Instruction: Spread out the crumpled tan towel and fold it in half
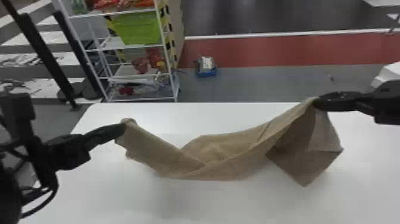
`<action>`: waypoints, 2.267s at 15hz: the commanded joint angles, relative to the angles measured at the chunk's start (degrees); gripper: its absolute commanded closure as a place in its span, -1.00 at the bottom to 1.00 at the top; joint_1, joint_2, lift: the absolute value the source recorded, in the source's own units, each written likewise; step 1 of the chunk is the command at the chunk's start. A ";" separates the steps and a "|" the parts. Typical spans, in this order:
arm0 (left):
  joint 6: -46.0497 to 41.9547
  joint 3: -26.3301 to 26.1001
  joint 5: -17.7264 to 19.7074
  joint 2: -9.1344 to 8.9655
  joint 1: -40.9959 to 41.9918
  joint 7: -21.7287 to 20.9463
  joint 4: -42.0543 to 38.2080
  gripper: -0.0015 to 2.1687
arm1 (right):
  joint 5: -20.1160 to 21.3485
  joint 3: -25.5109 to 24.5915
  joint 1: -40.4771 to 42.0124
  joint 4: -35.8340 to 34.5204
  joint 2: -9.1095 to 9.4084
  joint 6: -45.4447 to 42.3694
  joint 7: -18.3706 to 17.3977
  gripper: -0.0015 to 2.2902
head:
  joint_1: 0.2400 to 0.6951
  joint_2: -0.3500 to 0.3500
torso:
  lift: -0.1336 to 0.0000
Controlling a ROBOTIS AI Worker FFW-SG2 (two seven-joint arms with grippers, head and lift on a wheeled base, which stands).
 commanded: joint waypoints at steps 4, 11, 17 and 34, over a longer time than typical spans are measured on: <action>3.99 -4.05 -3.98 -0.15 -16.60 0.46 11.71 -0.08 | -0.56 -1.71 -12.38 13.44 0.69 -8.74 -4.86 0.27 | 0.64 0.23 | -0.85; 7.16 -4.40 -3.81 1.41 -24.77 1.17 18.83 -0.08 | -2.40 -3.47 -20.29 22.41 0.16 -17.00 -8.20 0.27 | 0.05 0.08 | -0.85; 11.27 3.51 -2.31 3.87 -8.42 -8.41 9.60 -0.09 | -5.04 -8.75 4.85 5.27 -5.29 -25.09 1.92 0.26 | 0.42 0.14 | -0.85; 2.59 7.90 -11.63 5.98 10.38 -15.36 10.30 -0.49 | 6.30 -0.13 30.25 -10.02 -12.41 -28.43 1.92 -0.65 | 1.00 0.72 | -0.85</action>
